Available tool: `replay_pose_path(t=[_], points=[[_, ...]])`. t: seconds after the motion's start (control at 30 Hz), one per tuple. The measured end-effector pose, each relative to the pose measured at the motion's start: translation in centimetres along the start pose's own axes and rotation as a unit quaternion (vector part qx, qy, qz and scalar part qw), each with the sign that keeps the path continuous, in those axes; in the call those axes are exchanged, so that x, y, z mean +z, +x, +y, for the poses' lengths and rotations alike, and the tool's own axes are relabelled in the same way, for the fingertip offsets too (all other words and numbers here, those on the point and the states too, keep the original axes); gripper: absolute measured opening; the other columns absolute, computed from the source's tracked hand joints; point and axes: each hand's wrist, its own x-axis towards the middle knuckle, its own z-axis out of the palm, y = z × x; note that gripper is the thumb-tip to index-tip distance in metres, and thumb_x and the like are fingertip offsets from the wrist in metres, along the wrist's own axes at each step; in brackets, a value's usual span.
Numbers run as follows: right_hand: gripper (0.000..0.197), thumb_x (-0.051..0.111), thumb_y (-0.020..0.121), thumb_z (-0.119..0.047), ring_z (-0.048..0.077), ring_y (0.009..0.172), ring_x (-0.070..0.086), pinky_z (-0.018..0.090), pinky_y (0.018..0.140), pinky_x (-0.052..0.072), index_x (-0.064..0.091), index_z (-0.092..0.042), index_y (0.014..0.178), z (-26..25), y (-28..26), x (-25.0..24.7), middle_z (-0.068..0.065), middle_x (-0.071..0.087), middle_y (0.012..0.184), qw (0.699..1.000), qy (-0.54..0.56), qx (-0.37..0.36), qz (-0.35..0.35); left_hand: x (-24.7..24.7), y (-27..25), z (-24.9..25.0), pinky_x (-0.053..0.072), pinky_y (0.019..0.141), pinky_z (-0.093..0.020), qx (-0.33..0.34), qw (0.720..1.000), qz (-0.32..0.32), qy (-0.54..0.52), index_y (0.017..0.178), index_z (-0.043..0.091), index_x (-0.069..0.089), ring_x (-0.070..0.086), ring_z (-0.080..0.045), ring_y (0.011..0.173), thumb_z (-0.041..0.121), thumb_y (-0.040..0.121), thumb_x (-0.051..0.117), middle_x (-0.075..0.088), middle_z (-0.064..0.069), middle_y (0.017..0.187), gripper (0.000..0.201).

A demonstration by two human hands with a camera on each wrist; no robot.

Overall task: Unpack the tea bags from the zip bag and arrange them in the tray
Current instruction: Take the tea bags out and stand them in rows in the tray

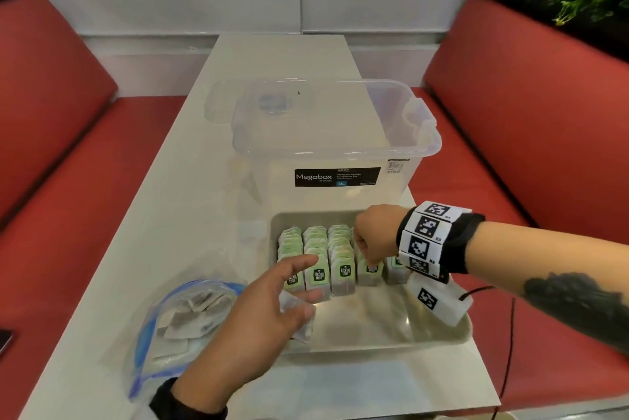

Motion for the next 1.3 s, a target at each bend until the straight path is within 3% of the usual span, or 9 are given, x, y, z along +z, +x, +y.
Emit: replay_pose_path(t=[0.3,0.53,0.67,0.73,0.87,1.03,1.17,1.23,1.3], points=[[0.010,0.071,0.076,-0.022,0.021,0.082,0.063,0.029,0.069,0.050,0.061,-0.018,0.077,0.0,0.6,0.1,0.000,0.062,0.080,1.000,-0.006,-0.002,-0.002,-0.1,0.2,-0.6,0.056,0.083,-0.028,-0.002,1.000,0.000,0.001,0.120,0.041,0.049,0.062,0.006,0.101,0.000,0.084,0.059,0.051,0.020,0.130,0.055],[0.018,0.070,0.079,-0.032,0.017,0.079,0.056,0.024,0.061,0.040,0.064,-0.018,0.087,-0.1,-1.0,-1.0,0.000,0.065,0.088,0.997,0.035,-0.010,0.070,-0.5,0.9,-1.1,0.051,0.083,-0.019,-0.001,0.999,-0.032,-0.008,0.132,0.056,0.016,0.054,0.005,0.115,-0.006,0.085,0.055,0.032,0.030,0.138,0.087],[0.016,0.070,0.081,-0.035,0.013,0.075,0.058,0.026,0.066,0.044,0.064,-0.022,0.087,-2.5,-3.6,-1.8,-0.003,0.066,0.085,0.965,0.219,-0.108,0.099,-0.7,1.3,-0.5,0.045,0.076,-0.006,-0.002,0.997,-0.062,0.039,0.129,0.060,-0.015,0.042,0.015,0.117,-0.001,0.089,0.052,0.011,0.045,0.128,0.099],[0.021,0.069,0.082,-0.035,0.010,0.071,0.057,0.022,0.065,0.044,0.066,-0.019,0.096,-4.0,-4.8,-1.8,0.000,0.067,0.089,0.945,0.283,-0.147,0.075,-0.6,1.6,0.0,0.042,0.070,-0.001,-0.006,0.994,-0.060,0.088,0.125,0.060,-0.026,0.040,0.029,0.094,0.005,0.090,0.052,0.006,0.049,0.119,0.102],[0.020,0.065,0.087,-0.032,0.001,0.056,0.047,0.011,0.051,0.033,0.065,-0.016,0.099,-5.2,-5.2,-1.1,-0.009,0.055,0.069,0.933,0.315,-0.149,0.094,-0.5,1.5,0.8,0.038,0.069,0.000,0.002,0.989,-0.052,0.140,0.121,0.062,-0.033,0.040,0.022,0.069,0.011,0.090,0.054,0.000,0.044,0.127,0.105],[0.006,0.066,0.087,-0.021,-0.003,0.044,0.047,0.007,0.047,0.034,0.064,-0.017,0.091,-5.1,-5.8,-0.4,-0.007,0.055,0.062,0.883,0.428,-0.152,0.114,-0.4,1.3,1.2,0.041,0.069,-0.005,0.005,0.988,-0.055,0.145,0.121,0.061,-0.036,0.043,0.019,0.066,0.011,0.090,0.055,0.000,0.045,0.126,0.108],[0.006,0.066,0.087,-0.018,-0.004,0.043,0.047,0.007,0.046,0.035,0.060,-0.020,0.086,-5.5,-6.3,-0.3,-0.007,0.055,0.059,0.870,0.447,-0.172,0.112,0.2,1.4,1.6,0.041,0.066,0.000,0.010,0.990,-0.065,0.122,0.128,0.048,-0.036,0.038,0.036,0.065,0.004,0.090,0.054,0.005,0.052,0.102,0.107],[0.012,0.067,0.086,-0.016,-0.001,0.044,0.045,0.010,0.048,0.036,0.059,-0.023,0.080,-5.3,-6.4,-0.5,-0.005,0.054,0.059,0.862,0.463,-0.179,0.105,0.2,1.4,1.5,0.039,0.064,0.002,0.021,0.993,-0.061,0.103,0.128,0.048,-0.036,0.044,0.030,0.068,0.005,0.089,0.055,0.009,0.051,0.104,0.107],[0.017,0.066,0.086,-0.012,0.006,0.048,0.044,0.018,0.050,0.038,0.059,-0.023,0.076,-4.8,-6.6,-0.8,0.001,0.053,0.061,0.847,0.485,-0.193,0.098,0.1,1.5,1.2,0.041,0.068,0.001,0.048,0.995,-0.056,0.062,0.125,0.054,-0.036,0.048,0.018,0.090,0.011,0.089,0.058,0.019,0.047,0.122,0.110]])
